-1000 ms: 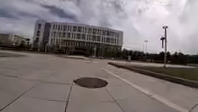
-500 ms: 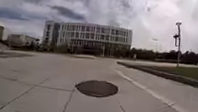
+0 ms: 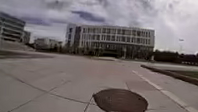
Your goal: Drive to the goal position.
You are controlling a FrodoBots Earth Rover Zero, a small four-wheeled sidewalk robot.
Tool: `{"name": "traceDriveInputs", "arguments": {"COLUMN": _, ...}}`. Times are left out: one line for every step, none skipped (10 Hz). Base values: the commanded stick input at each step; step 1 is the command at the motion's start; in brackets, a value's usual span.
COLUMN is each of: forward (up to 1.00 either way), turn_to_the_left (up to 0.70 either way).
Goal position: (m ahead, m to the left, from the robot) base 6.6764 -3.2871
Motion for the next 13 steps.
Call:
{"name": "traceDriveInputs", "arguments": {"forward": 1.0, "turn_to_the_left": -0.15}}
{"name": "traceDriveInputs", "arguments": {"forward": 1.0, "turn_to_the_left": -0.4}}
{"name": "traceDriveInputs", "arguments": {"forward": 1.0, "turn_to_the_left": -0.4}}
{"name": "traceDriveInputs", "arguments": {"forward": 1.0, "turn_to_the_left": -0.4}}
{"name": "traceDriveInputs", "arguments": {"forward": 1.0, "turn_to_the_left": -0.4}}
{"name": "traceDriveInputs", "arguments": {"forward": 1.0, "turn_to_the_left": -0.4}}
{"name": "traceDriveInputs", "arguments": {"forward": 1.0, "turn_to_the_left": -0.4}}
{"name": "traceDriveInputs", "arguments": {"forward": 1.0, "turn_to_the_left": -0.25}}
{"name": "traceDriveInputs", "arguments": {"forward": 1.0, "turn_to_the_left": 0.0}}
{"name": "traceDriveInputs", "arguments": {"forward": 1.0, "turn_to_the_left": 0.0}}
{"name": "traceDriveInputs", "arguments": {"forward": 1.0, "turn_to_the_left": 0.0}}
{"name": "traceDriveInputs", "arguments": {"forward": 1.0, "turn_to_the_left": 0.0}}
{"name": "traceDriveInputs", "arguments": {"forward": 1.0, "turn_to_the_left": 0.0}}
